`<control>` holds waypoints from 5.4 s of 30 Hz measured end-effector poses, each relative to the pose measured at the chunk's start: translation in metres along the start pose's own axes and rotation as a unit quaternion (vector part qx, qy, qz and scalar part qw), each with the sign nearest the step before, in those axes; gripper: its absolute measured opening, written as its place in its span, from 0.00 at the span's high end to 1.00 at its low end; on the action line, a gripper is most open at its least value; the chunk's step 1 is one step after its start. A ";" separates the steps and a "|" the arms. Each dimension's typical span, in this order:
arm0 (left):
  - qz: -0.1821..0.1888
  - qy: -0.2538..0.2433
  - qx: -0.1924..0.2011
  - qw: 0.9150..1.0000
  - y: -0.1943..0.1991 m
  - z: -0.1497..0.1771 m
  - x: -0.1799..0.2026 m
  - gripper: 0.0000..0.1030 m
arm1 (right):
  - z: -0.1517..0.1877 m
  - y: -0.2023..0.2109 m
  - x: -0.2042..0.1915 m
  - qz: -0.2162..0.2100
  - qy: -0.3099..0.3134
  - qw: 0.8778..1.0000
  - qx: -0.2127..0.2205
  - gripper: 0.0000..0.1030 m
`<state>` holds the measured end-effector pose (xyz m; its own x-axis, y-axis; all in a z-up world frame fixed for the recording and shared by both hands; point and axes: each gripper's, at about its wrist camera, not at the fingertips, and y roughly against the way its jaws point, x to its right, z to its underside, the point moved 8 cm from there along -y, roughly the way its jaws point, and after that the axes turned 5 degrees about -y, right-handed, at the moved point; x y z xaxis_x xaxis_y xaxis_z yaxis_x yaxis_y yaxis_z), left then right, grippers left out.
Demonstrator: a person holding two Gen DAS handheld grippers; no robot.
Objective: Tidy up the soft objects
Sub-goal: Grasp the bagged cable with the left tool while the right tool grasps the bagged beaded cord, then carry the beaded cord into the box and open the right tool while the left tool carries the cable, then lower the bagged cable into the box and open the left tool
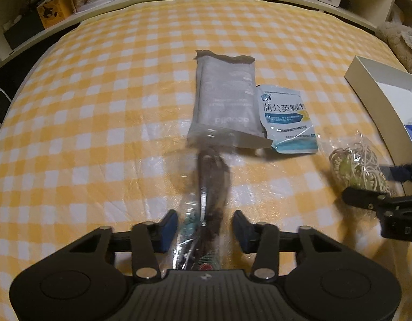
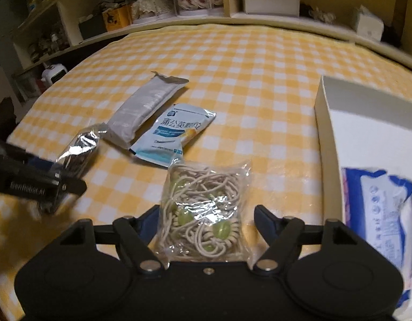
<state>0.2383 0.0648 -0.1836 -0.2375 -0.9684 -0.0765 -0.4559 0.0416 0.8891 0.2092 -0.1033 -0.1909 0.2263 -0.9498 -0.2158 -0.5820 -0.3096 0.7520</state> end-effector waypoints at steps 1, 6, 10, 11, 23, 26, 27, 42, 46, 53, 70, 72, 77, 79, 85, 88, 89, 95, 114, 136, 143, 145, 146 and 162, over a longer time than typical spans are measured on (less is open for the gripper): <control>0.000 0.004 0.003 1.000 0.001 0.000 -0.001 0.64 | 0.001 -0.003 0.000 -0.008 -0.007 1.000 -0.008 0.33; 0.018 0.052 0.012 0.998 0.003 0.002 0.001 0.70 | 0.004 0.000 0.000 -0.014 -0.005 1.000 -0.010 0.46; 0.036 0.053 0.023 0.998 0.012 0.005 0.013 0.71 | 0.000 0.011 0.003 -0.017 -0.018 1.000 0.004 0.50; 0.037 0.053 0.026 0.998 0.015 0.004 0.014 0.71 | -0.002 0.015 0.003 -0.016 -0.018 1.000 0.011 0.50; 0.047 0.088 0.106 0.989 0.048 -0.024 0.035 0.70 | -0.017 0.061 0.000 -0.011 -0.013 0.997 0.076 0.50; 0.050 0.094 0.122 0.987 0.061 -0.025 0.035 0.70 | -0.020 0.074 0.001 -0.013 -0.015 0.996 0.090 0.50; 0.053 0.097 0.128 0.986 0.063 -0.028 0.038 0.70 | -0.021 0.078 0.002 -0.014 -0.017 0.995 0.094 0.50; 0.071 0.077 0.195 0.975 0.129 -0.036 0.063 0.70 | -0.031 0.147 0.024 -0.031 -0.028 0.988 0.146 0.50; 0.086 0.064 0.208 0.972 0.144 -0.043 0.085 0.70 | -0.035 0.168 0.037 -0.030 -0.029 0.986 0.162 0.50; 0.120 0.049 0.223 0.966 0.158 -0.060 0.133 0.70 | -0.033 0.190 0.076 -0.033 -0.055 0.984 0.167 0.50; 0.183 0.035 0.197 0.962 0.115 -0.122 0.229 0.70 | -0.006 0.167 0.193 0.006 -0.134 0.982 0.131 0.50; 0.178 0.029 0.198 0.963 0.108 -0.133 0.234 0.70 | 0.000 0.156 0.199 0.007 -0.144 0.982 0.121 0.50; 0.167 0.028 0.200 0.965 0.085 -0.165 0.242 0.70 | 0.014 0.126 0.207 0.015 -0.144 0.986 0.085 0.50; 0.175 0.045 0.194 0.964 0.070 -0.175 0.245 0.70 | 0.018 0.117 0.209 0.019 -0.145 0.987 0.073 0.50; 0.166 0.092 0.164 0.968 0.018 -0.189 0.249 0.70 | 0.025 0.100 0.218 0.018 -0.160 0.985 0.056 0.50; 0.146 0.102 0.152 0.972 -0.004 -0.186 0.244 0.70 | 0.028 0.096 0.227 0.038 -0.166 0.984 0.055 0.50; 0.142 0.102 0.148 0.973 -0.009 -0.184 0.244 0.70 | 0.029 0.095 0.230 0.043 -0.168 0.983 0.055 0.50; 0.113 0.088 0.134 0.981 -0.021 -0.175 0.241 0.47 | 0.030 0.092 0.229 0.045 -0.157 0.985 0.052 0.50; 0.121 -0.042 0.145 0.981 -0.027 -0.184 0.275 0.88 | 0.025 0.113 0.228 0.035 -0.181 0.979 0.085 0.51; 0.154 -0.026 0.091 0.984 -0.045 -0.151 0.268 0.97 | 0.035 0.100 0.227 0.054 -0.145 0.987 0.048 0.56; 0.144 0.009 0.157 0.977 -0.020 -0.170 0.251 0.67 | 0.036 0.102 0.228 0.051 -0.154 0.986 0.050 0.56; 0.141 0.001 0.160 0.977 -0.022 -0.177 0.257 0.65 | 0.036 0.102 0.227 0.051 -0.155 0.985 0.050 0.55; 0.134 -0.006 0.160 0.978 -0.023 -0.179 0.260 0.65 | 0.036 0.102 0.227 0.051 -0.155 0.985 0.050 0.55; 0.066 -0.031 0.161 0.984 -0.026 -0.184 0.261 0.67 | 0.037 0.102 0.229 0.035 -0.167 0.984 0.057 0.53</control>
<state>0.3462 -0.2343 -0.1432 -0.3602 -0.9329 -0.0060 -0.6637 0.2517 0.7044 0.1732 -0.3544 -0.1864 -0.0756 -0.9245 -0.3736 -0.6746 -0.2285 0.7019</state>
